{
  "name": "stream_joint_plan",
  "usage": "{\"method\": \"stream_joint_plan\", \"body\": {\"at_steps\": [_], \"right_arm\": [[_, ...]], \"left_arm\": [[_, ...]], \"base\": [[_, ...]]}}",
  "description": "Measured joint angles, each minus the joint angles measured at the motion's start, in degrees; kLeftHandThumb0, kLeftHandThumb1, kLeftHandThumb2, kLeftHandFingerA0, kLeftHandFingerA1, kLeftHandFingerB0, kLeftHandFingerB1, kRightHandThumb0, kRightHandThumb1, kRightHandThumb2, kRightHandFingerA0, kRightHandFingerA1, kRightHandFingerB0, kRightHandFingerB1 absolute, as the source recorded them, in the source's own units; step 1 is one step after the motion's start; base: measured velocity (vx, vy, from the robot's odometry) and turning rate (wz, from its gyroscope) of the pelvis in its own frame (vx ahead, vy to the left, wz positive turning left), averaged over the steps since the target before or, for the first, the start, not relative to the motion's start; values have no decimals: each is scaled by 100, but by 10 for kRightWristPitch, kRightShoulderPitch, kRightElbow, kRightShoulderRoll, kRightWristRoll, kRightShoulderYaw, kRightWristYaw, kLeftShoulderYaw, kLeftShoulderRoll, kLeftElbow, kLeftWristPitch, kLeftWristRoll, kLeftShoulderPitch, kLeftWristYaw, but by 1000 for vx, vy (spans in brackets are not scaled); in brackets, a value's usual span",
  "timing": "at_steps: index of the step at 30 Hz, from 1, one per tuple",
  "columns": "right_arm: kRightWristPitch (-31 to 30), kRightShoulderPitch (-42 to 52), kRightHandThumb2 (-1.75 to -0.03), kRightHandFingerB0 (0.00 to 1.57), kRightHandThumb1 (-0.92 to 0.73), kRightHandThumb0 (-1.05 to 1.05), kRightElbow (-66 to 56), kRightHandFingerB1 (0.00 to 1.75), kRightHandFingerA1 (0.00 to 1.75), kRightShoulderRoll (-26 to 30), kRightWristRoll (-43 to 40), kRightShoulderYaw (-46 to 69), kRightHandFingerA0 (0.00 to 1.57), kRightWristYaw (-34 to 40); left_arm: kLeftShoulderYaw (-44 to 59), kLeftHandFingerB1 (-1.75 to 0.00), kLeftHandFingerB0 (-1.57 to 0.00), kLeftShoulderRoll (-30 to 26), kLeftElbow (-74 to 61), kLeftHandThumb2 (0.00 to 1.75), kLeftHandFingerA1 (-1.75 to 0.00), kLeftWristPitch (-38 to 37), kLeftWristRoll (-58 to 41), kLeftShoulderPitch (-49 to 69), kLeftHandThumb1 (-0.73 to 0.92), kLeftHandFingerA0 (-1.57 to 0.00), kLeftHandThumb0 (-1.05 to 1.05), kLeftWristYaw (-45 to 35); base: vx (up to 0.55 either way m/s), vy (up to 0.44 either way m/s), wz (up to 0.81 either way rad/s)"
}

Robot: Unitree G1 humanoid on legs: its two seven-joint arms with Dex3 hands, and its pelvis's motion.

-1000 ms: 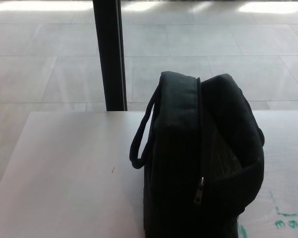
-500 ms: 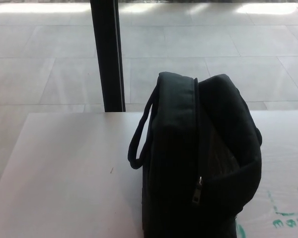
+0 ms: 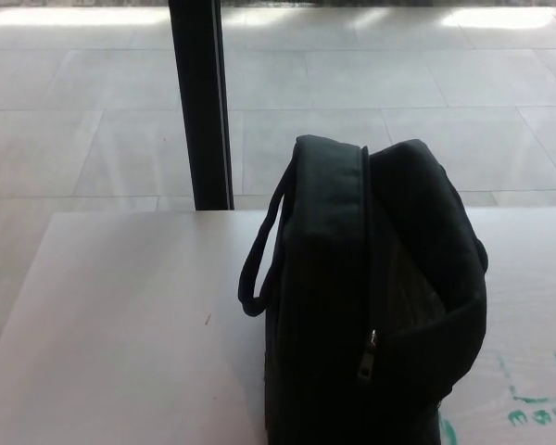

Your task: The robot uses its right hand to pick up the cube kept on the middle of the desk and put it inside the bag next to it

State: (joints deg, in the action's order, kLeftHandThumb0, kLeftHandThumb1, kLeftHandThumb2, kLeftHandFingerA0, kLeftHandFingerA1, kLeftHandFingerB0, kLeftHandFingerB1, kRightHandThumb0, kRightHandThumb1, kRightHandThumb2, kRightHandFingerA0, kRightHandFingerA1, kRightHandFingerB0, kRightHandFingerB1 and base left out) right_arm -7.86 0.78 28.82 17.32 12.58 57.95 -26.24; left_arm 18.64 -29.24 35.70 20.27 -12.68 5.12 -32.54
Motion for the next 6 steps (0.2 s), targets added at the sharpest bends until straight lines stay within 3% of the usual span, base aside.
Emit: {"method": "stream_joint_plan", "body": {"at_steps": [1,2,4,5,6], "right_arm": [[0,1,-89,0,-59,-80,15,7,9,-2,-8,-1,0,7],[0,3,-92,2,-61,-83,30,8,9,-2,-16,-3,0,12],[0,8,-93,7,-59,-80,55,16,17,-2,-29,-12,0,21],[-1,11,-96,6,-61,-81,66,16,19,-2,-38,-21,0,24],[-1,12,-96,6,-61,-81,68,16,19,-2,-41,-25,0,25]], "left_arm": [[1,-45,-35,0,0,57,-54,0,0,1,62,-29,-56,0],[1,-57,-33,0,0,87,-57,0,0,1,45,-22,-60,0],[1,-53,-27,0,0,85,-57,0,0,1,46,-24,-67,0],[1,-40,-29,0,0,58,-51,0,0,2,62,-27,-60,0],[1,-40,-29,0,0,58,-51,0,0,2,62,-27,-60,0]], "base": [[0,0,0],[0,0,0],[0,0,0],[0,0,0],[0,0,0]]}}
